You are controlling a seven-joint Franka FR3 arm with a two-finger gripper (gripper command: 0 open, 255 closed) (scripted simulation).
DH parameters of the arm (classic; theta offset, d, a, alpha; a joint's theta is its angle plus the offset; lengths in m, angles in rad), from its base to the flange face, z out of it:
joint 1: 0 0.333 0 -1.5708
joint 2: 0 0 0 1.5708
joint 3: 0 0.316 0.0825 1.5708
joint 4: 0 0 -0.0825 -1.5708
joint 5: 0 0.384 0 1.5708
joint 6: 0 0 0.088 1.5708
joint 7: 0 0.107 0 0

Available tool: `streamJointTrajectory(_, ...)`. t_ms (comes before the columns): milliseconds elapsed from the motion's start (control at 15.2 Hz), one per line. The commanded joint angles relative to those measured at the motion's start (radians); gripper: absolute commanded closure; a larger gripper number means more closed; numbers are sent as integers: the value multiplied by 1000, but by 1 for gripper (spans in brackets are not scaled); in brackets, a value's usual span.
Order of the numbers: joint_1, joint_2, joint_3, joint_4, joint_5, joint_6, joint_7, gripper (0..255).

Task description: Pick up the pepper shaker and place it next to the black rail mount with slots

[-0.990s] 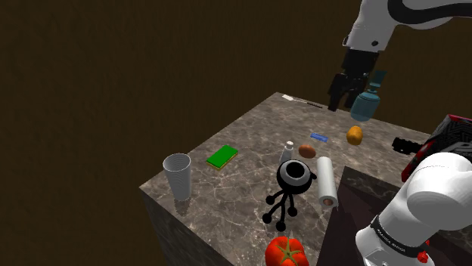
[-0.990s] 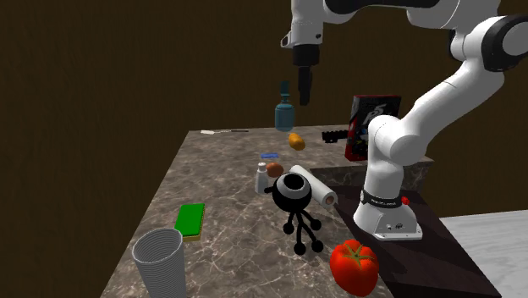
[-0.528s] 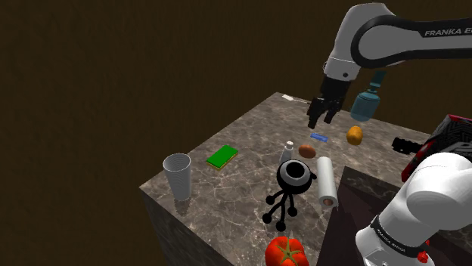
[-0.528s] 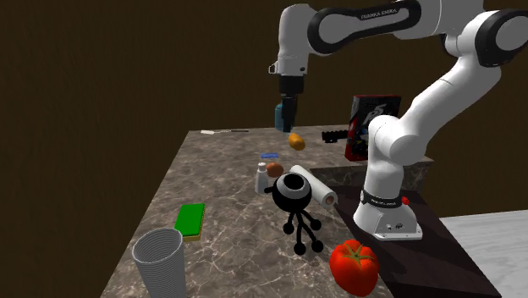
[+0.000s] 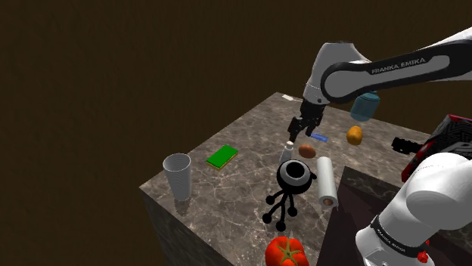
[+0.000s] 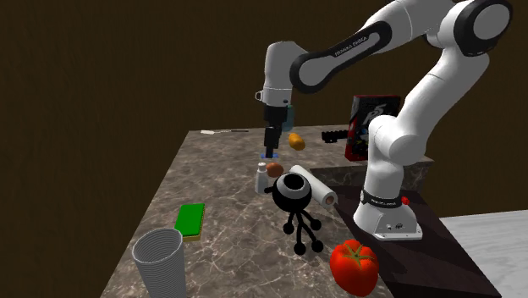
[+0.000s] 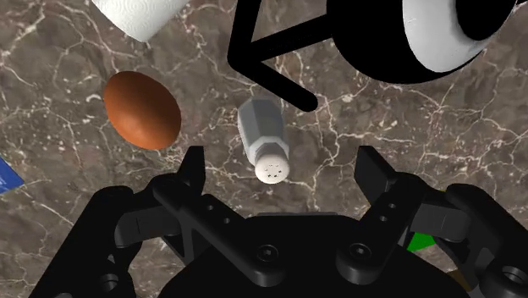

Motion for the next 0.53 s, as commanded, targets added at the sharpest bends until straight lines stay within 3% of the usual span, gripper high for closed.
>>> streamJointTrajectory(0,-5,71,6,-9,-7,97,1,0)
streamJointTrajectory(132,-9,133,11,-11,-14,172,4,0)
streamJointTrajectory(462,-8,188,14,-40,-11,255,3,0)
